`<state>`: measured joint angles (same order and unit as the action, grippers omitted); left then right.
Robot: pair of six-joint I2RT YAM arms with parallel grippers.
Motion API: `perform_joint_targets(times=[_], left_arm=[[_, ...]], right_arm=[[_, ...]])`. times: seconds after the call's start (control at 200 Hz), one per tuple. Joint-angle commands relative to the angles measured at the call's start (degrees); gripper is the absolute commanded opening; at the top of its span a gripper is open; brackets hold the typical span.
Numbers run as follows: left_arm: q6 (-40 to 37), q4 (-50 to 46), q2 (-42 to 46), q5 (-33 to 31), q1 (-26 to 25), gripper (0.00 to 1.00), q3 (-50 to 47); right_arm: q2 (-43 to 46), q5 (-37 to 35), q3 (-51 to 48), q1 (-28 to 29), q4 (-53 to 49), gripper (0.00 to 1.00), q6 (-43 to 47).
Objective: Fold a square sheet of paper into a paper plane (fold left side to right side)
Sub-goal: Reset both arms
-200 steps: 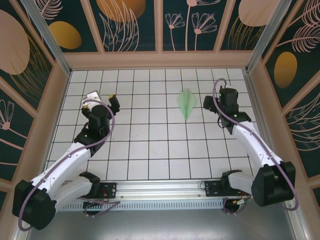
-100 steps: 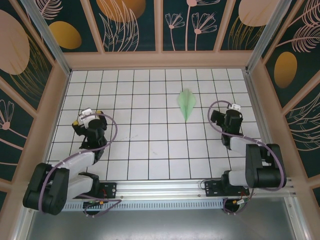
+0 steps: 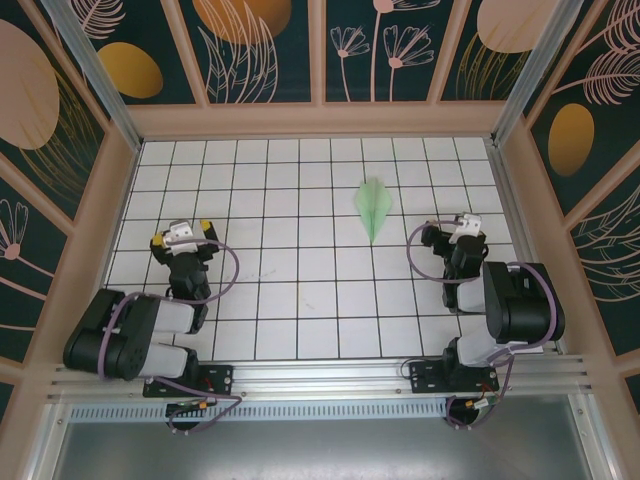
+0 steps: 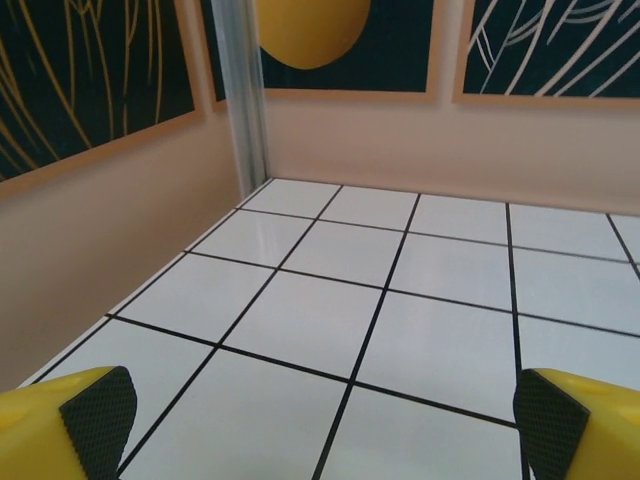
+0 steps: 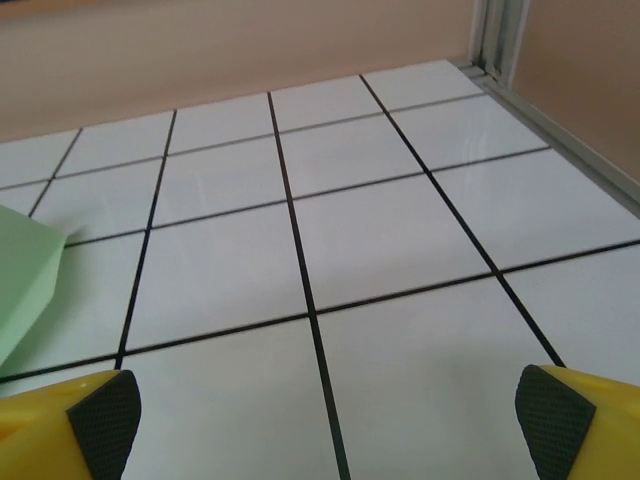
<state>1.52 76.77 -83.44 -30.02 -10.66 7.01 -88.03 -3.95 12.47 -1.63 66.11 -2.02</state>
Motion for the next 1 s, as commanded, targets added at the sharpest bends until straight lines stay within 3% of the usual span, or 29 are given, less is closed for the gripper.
perform_joint_targets(times=[0.0,0.465,0.57,0.646,0.716,0.996], left_arm=[[-1.6,6.7,0.0,2.8,1.0,0.98,0.0],[-1.4,10.8,-1.1,4.7,1.8,0.99,-1.5],[-0.8,11.1,-1.6,8.5,3.0,0.99,-1.8],[-0.8,15.5,-6.6,10.5,4.3,0.99,-0.7],[0.6,5.3,-3.2,11.2,4.8,0.99,1.5],[4.0,0.6,-4.1,9.4,7.1,0.99,4.7]], right_arm=[[-0.2,2.1,0.1,-0.5,6.8,0.99,-0.1],[-0.1,1.7,0.0,-0.3,6.8,0.99,0.1],[-0.2,1.7,0.0,-0.2,6.8,0.99,0.1],[-0.1,1.7,0.0,-0.3,6.8,0.99,0.1],[-0.1,1.7,0.0,-0.2,6.8,0.99,0.0],[-0.2,1.6,0.1,-0.2,6.8,0.99,0.2]])
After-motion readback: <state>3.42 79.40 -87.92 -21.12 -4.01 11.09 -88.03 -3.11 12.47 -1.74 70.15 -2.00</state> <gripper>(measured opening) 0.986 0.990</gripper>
